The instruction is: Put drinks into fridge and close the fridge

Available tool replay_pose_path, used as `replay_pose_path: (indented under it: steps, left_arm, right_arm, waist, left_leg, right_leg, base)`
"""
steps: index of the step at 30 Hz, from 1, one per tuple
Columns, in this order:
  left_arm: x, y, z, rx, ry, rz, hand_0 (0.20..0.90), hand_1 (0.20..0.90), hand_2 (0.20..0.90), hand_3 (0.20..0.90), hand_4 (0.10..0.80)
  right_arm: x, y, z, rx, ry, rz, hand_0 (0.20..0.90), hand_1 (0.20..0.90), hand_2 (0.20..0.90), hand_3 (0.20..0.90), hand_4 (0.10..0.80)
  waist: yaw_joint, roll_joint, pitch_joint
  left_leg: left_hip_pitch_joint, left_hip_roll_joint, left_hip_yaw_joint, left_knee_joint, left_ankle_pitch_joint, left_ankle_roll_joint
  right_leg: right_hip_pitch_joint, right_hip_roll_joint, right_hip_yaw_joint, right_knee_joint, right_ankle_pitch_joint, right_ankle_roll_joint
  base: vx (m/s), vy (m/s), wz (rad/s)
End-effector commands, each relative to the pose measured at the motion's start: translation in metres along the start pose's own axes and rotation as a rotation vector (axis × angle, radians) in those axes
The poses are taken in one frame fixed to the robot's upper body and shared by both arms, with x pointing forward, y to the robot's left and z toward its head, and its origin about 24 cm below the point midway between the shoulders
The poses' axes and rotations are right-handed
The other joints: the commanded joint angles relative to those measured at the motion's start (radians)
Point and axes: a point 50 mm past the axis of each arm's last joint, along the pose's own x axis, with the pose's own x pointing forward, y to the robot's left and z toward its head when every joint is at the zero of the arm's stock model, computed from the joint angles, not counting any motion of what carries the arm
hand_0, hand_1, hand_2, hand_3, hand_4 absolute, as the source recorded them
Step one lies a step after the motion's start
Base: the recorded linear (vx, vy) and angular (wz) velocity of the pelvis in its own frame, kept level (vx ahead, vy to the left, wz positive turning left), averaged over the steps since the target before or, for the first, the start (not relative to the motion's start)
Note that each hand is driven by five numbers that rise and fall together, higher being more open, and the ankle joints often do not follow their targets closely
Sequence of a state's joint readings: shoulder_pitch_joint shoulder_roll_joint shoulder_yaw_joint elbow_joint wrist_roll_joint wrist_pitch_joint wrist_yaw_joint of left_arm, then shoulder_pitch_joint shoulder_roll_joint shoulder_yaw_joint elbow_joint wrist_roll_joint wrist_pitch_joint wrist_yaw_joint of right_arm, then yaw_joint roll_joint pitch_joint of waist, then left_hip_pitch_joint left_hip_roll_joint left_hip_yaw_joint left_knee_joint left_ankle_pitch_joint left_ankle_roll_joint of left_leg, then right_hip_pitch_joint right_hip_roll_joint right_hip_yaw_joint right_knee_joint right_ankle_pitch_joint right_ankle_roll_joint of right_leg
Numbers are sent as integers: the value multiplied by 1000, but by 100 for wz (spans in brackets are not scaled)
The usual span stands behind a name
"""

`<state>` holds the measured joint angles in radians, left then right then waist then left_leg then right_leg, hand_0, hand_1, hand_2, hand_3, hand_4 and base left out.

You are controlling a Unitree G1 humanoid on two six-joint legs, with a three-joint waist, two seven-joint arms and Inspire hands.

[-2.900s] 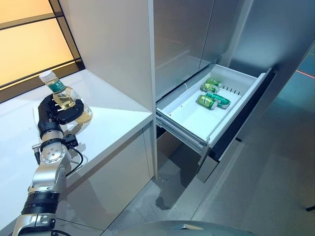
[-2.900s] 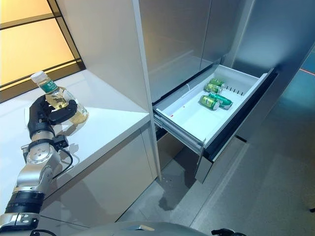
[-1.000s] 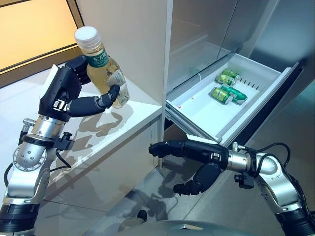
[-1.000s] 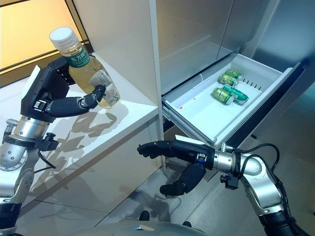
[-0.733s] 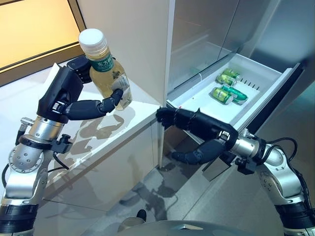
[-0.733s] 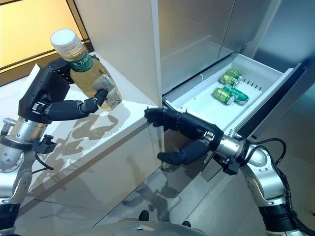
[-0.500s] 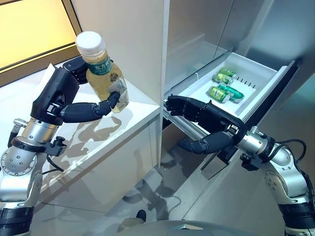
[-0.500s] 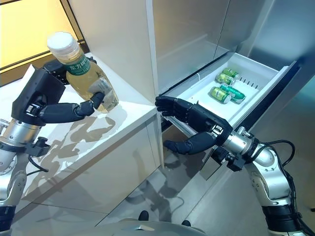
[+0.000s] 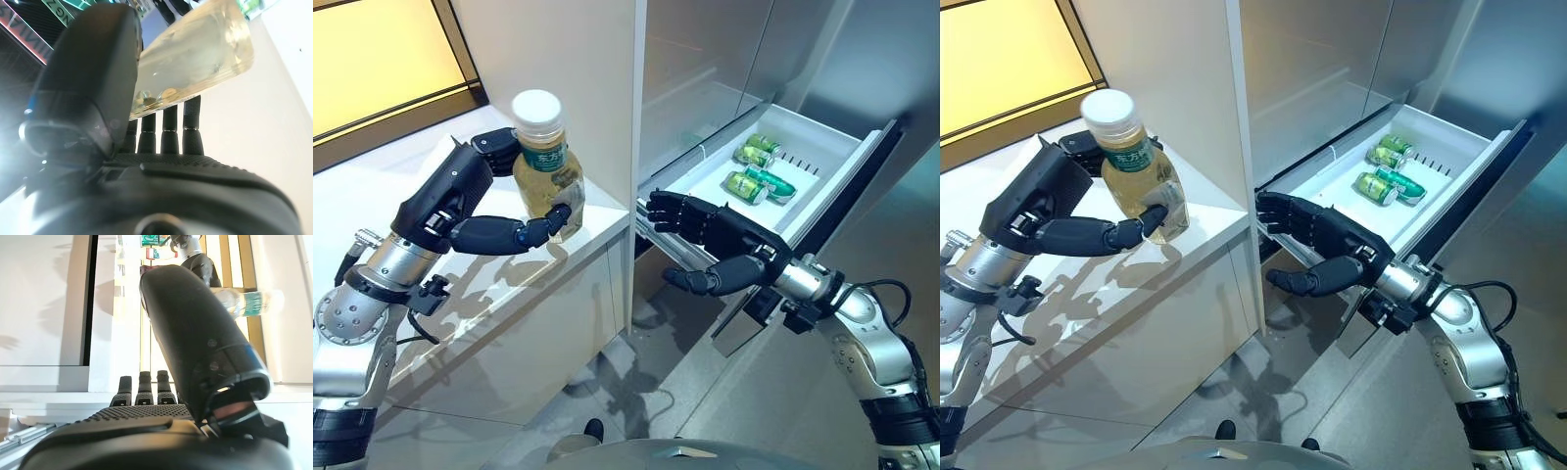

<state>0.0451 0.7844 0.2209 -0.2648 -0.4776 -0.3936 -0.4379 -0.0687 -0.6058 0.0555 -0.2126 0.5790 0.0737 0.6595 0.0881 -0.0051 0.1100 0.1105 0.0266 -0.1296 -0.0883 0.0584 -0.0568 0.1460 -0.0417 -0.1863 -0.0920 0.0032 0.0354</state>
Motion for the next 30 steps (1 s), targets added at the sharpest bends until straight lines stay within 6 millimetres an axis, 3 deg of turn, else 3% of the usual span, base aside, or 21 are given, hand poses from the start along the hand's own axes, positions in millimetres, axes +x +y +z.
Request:
replay_pose_path:
  steps: [1,30]
  left_arm:
    - [30,21,58,23,-373,52,300,300,300,200,100]
    - [51,5,59,-45,-397,-54,300,300,300,200,100]
  right_arm:
    - [26,1,47,-63,-219,91,900,900,900,900,800]
    - [74,34,61,60,-290,270,900,900,900,900,800]
  waist:
    - [-3,-10,-94]
    - [22,-12,-94]
  left_leg:
    - [12,-92,33,1,-53,71]
    - [18,-96,23,1,-52,76]
  right_leg:
    - [-7,-2,20,16,26,30]
    - [1,0,16,19,23,23]
  base:
    - [0,0,0]
    - [0,0,0]
